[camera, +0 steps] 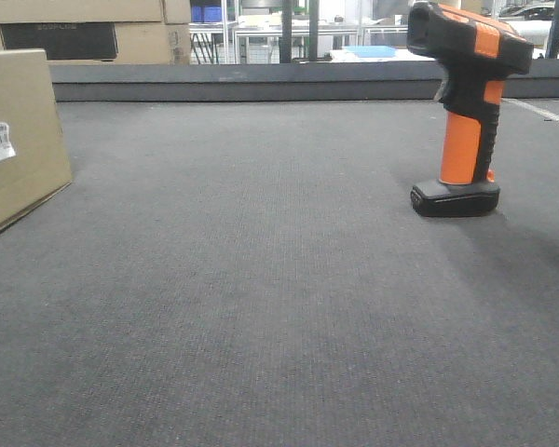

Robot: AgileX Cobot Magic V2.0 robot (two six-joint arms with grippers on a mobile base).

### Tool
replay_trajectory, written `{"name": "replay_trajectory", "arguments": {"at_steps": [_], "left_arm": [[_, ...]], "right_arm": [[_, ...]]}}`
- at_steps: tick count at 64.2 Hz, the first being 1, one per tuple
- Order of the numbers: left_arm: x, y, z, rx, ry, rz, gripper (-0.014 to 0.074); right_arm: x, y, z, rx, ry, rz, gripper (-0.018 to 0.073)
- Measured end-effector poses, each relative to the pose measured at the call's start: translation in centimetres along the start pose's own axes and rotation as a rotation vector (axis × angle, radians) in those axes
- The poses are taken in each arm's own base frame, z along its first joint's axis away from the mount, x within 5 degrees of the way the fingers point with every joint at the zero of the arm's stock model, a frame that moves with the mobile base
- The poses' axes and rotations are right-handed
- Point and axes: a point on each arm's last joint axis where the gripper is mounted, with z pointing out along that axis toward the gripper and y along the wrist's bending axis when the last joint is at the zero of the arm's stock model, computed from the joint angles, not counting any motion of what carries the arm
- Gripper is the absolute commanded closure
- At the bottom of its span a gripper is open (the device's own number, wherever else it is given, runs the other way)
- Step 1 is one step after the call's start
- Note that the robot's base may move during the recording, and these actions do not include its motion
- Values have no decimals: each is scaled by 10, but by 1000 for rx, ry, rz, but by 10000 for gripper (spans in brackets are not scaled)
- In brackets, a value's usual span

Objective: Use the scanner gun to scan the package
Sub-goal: 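Release the scanner gun and lower the box onto the belt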

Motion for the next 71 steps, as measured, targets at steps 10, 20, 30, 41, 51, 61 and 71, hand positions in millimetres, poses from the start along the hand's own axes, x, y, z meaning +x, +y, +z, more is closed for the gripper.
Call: {"name": "replay_trajectory", "arguments": {"at_steps": [10, 20, 30, 41, 51, 61, 71], "left_arm": [[-1, 0, 2, -2, 4, 1, 588], [-1, 0, 2, -2, 2, 1, 281], [-1, 0, 2, -3, 0, 0, 22], [1, 0, -8, -7, -24, 0, -13], [11, -3, -43, -18, -114, 4, -2], [37, -8, -95, -36, -245, 11, 125], [84, -13, -122, -66, -317, 17, 428]], "right_arm": [[-12, -15, -15, 91, 48, -64, 713], [-24, -25, -24, 160, 87, -99, 713], [-26, -25, -26, 165, 103, -104, 713], [-25, -25, -26, 161, 124, -105, 713], [-25, -24, -31, 158, 124, -105, 713], [-25, -22, -39, 155, 108, -108, 713], [-15, -20, -49, 156, 98, -110, 713]]}}
